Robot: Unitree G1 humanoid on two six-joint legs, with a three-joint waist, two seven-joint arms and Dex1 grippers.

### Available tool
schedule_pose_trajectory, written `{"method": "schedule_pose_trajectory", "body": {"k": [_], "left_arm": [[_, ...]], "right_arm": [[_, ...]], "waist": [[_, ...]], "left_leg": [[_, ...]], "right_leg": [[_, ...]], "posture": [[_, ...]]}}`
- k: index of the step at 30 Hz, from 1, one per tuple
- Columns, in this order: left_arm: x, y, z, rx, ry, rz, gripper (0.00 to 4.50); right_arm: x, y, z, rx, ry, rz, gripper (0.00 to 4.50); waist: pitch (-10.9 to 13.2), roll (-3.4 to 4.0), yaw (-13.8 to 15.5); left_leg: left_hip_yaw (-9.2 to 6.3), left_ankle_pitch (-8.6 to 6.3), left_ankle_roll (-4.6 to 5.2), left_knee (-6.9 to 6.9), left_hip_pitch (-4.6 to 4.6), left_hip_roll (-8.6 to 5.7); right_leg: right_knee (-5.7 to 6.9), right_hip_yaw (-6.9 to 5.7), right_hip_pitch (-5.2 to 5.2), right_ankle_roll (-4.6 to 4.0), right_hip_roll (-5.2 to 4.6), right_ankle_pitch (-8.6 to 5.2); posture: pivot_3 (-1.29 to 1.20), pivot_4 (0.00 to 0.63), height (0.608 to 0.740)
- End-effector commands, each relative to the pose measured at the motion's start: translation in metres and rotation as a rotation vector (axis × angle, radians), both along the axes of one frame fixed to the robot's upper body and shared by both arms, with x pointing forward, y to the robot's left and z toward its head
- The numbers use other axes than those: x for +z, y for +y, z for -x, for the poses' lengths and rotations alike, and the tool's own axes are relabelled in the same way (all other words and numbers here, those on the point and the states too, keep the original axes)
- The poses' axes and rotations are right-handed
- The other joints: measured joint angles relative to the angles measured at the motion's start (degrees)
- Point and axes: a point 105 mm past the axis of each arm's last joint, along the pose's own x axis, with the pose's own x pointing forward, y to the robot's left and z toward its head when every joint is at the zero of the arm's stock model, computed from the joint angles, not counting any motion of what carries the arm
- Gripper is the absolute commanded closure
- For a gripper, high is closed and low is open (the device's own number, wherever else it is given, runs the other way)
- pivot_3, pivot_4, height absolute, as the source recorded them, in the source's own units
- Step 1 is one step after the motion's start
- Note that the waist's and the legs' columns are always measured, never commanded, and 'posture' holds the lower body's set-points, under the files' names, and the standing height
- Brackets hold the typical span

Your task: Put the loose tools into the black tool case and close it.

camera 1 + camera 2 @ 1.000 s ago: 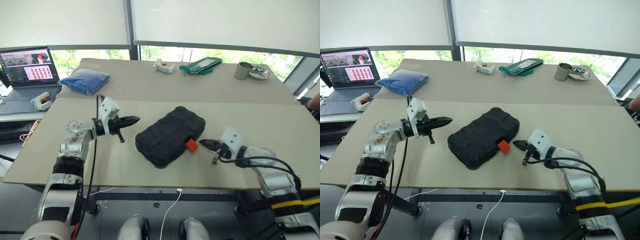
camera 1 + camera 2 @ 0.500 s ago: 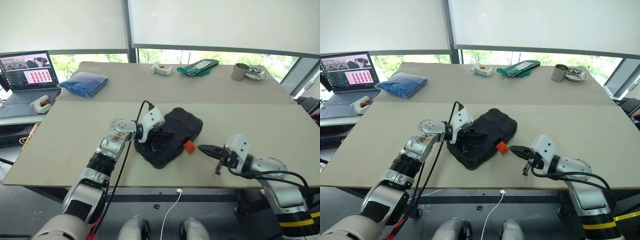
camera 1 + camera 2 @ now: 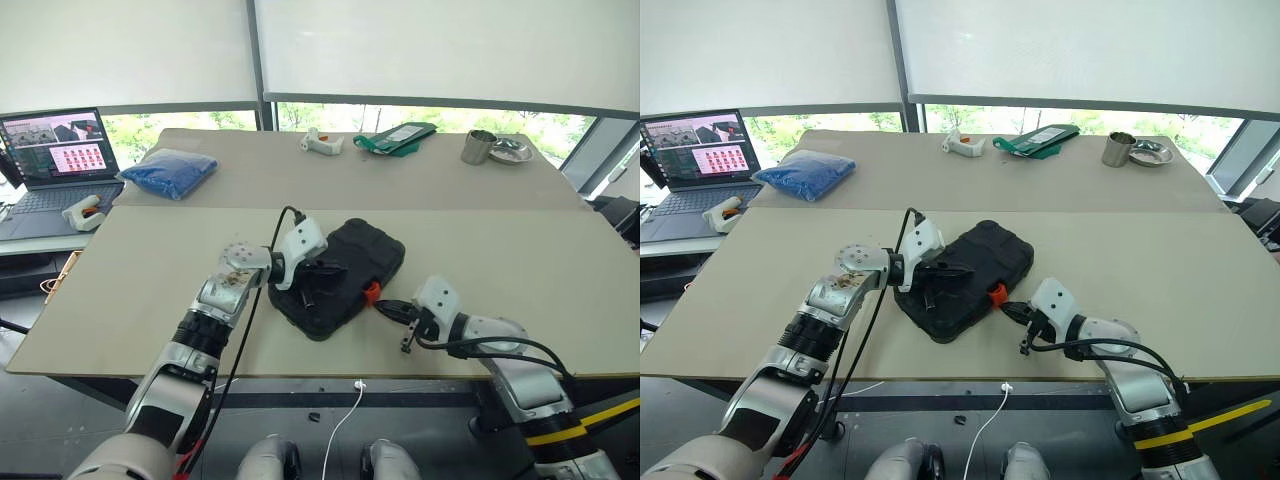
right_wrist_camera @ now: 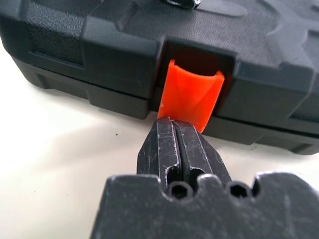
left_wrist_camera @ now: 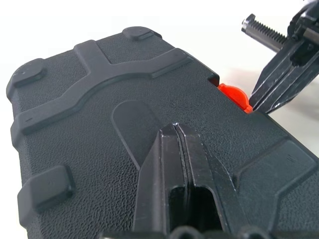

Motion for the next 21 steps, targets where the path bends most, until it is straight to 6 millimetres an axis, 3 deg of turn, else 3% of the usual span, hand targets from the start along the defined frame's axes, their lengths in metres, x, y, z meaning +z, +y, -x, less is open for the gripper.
{"method": "schedule_pose_trajectory", "body": {"k": [1, 11, 21], "left_arm": [[-0.042, 0.004, 0.011, 0.01, 0.149, -0.069, 4.46], [-0.05, 0.002, 0.014, 0.01, 0.165, -0.084, 4.46], [-0.054, 0.004, 0.018, 0.017, 0.182, -0.082, 4.46]], "right_arm": [[0.016, 0.007, -0.01, -0.001, -0.069, -0.02, 4.5], [0.03, 0.016, -0.019, 0.02, -0.109, -0.047, 4.5], [0.022, -0.007, 0.008, 0.055, 0.036, 0.035, 4.5]], "waist": [[0.0, 0.0, -0.1], [0.0, 0.0, -0.5], [-0.1, 0.12, -0.3]], "left_leg": [[0.0, 0.0, 0.0, 0.0, 0.0, 0.0], [0.01, 0.0, -0.03, -0.02, 0.0, 0.0], [-0.01, -0.07, 0.0, -0.16, 0.0, -0.01]], "right_leg": [[0.0, 0.0, 0.0, 0.0, 0.0, 0.0], [0.01, 0.01, -0.02, -0.02, 0.0, 0.01], [-0.23, -0.01, 0.0, -0.06, -0.02, 0.0]], "posture": [[0.0, 0.15, 0.74], [0.0, 0.15, 0.74], [0.0, 0.15, 0.74]]}}
